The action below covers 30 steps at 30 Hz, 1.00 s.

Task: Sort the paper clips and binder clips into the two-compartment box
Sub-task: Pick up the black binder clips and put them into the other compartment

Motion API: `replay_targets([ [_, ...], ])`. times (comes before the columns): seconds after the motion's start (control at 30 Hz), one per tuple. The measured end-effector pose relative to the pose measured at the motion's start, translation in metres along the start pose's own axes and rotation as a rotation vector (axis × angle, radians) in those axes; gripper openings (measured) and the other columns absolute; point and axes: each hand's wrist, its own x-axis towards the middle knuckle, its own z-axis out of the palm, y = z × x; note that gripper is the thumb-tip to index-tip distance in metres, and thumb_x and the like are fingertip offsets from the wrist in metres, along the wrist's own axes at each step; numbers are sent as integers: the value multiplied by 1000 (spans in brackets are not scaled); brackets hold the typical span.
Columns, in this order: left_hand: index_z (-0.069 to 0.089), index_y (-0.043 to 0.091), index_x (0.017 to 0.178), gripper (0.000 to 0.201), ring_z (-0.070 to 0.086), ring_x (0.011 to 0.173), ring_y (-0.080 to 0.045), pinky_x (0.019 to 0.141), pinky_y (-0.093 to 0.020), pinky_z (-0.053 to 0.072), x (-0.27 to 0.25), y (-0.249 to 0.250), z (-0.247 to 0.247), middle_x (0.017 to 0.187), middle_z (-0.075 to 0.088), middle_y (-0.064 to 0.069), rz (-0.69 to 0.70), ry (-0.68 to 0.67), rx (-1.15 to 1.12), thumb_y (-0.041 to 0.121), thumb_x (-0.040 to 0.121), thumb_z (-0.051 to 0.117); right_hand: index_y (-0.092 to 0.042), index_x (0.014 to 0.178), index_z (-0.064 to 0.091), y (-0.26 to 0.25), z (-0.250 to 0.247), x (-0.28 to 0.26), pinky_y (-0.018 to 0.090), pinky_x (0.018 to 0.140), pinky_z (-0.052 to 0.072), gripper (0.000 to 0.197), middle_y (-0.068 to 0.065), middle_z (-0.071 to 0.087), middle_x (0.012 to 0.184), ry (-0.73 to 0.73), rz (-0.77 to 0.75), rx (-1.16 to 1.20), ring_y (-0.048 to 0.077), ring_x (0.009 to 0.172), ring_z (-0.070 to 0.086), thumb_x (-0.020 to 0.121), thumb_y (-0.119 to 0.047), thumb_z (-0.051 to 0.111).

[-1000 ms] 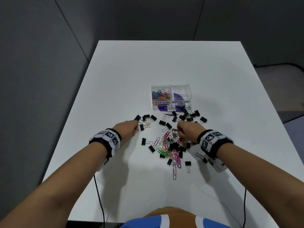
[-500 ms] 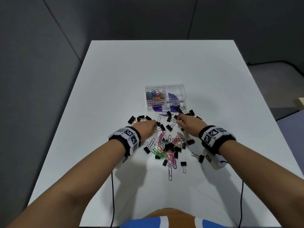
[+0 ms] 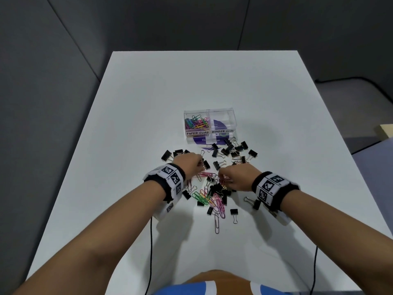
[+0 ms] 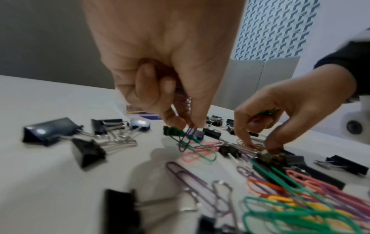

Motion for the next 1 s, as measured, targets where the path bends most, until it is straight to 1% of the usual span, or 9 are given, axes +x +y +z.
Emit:
replay_targets([
  [0.1, 55, 10, 111, 31, 60, 103, -26, 81, -33, 46, -4, -13, -7, 111, 65, -9, -27, 42, -12, 36, 97, 45, -24, 113, 55, 0, 1, 2, 34, 80, 49, 25, -1, 65, 111, 11, -13, 1, 22, 100, 62, 89, -29, 54],
  [0.3, 51, 13, 119, 30, 61, 104, -28, 85, -34, 45, -11, -29, -9, 113, 68, -8, -89, 61, -138, 32, 101, 37, -22, 111, 58, -5, 0, 10, 31, 79, 48, 22, -1, 63, 114, 23, -31, -24, 21, 101, 61, 91, -28, 53],
  [0.47, 55, 13, 118, 30, 59, 105, -29, 84, -35, 46, -19, -34, -7, 115, 64, -10, -83, 68, -52, 25, 102, 32, -14, 110, 55, -2, -7, 10, 27, 67, 39, 25, 4, 54, 115, 61, -27, -36, 24, 94, 60, 94, -32, 47],
  [0.63, 58, 9, 107, 36, 61, 98, -29, 77, -33, 44, -20, -46, -5, 103, 66, -12, -57, 32, 9, 32, 102, 32, -16, 98, 46, 6, -18, 6, 27, 64, 34, 11, 6, 59, 93, 92, 59, 14, 21, 73, 49, 97, -26, 40],
  [0.7, 59, 10, 110, 39, 62, 99, -27, 76, -31, 43, -17, -51, -8, 106, 68, -10, -61, -16, -29, 36, 102, 31, -14, 107, 48, 9, -27, 6, 26, 61, 36, 20, 7, 64, 88, 104, 80, 12, 20, 69, 49, 98, -28, 37],
  [0.77, 60, 11, 114, 43, 62, 98, -27, 72, -28, 39, -14, -54, -15, 106, 68, -10, -75, -30, -29, 40, 101, 31, -13, 112, 49, 9, -42, 10, 25, 57, 38, 25, 2, 60, 81, 139, 84, 23, 20, 67, 50, 100, -30, 35],
  [0.83, 61, 12, 113, 46, 63, 94, -26, 70, -27, 37, -10, -58, -26, 104, 68, -10, -81, -15, -5, 45, 100, 30, -13, 114, 51, 7, -61, 19, 26, 63, 45, 28, -2, 56, 79, 201, 78, 24, 18, 68, 52, 100, -31, 34],
  [0.9, 60, 12, 113, 47, 60, 87, -24, 71, -28, 39, -6, -62, -40, 104, 68, -10, -85, 8, -4, 47, 99, 31, -14, 115, 53, 5, -83, 35, 30, 69, 49, 28, 0, 61, 85, 283, 78, 24, 20, 73, 57, 100, -31, 36],
  [1.0, 54, 14, 123, 41, 59, 105, -27, 84, -32, 43, 3, -71, -61, 119, 64, -9, -112, 16, -51, 42, 100, 35, -14, 114, 57, 2, -112, 67, 31, 73, 48, 27, 7, 68, 100, 328, 93, -31, 25, 88, 63, 99, -29, 39],
])
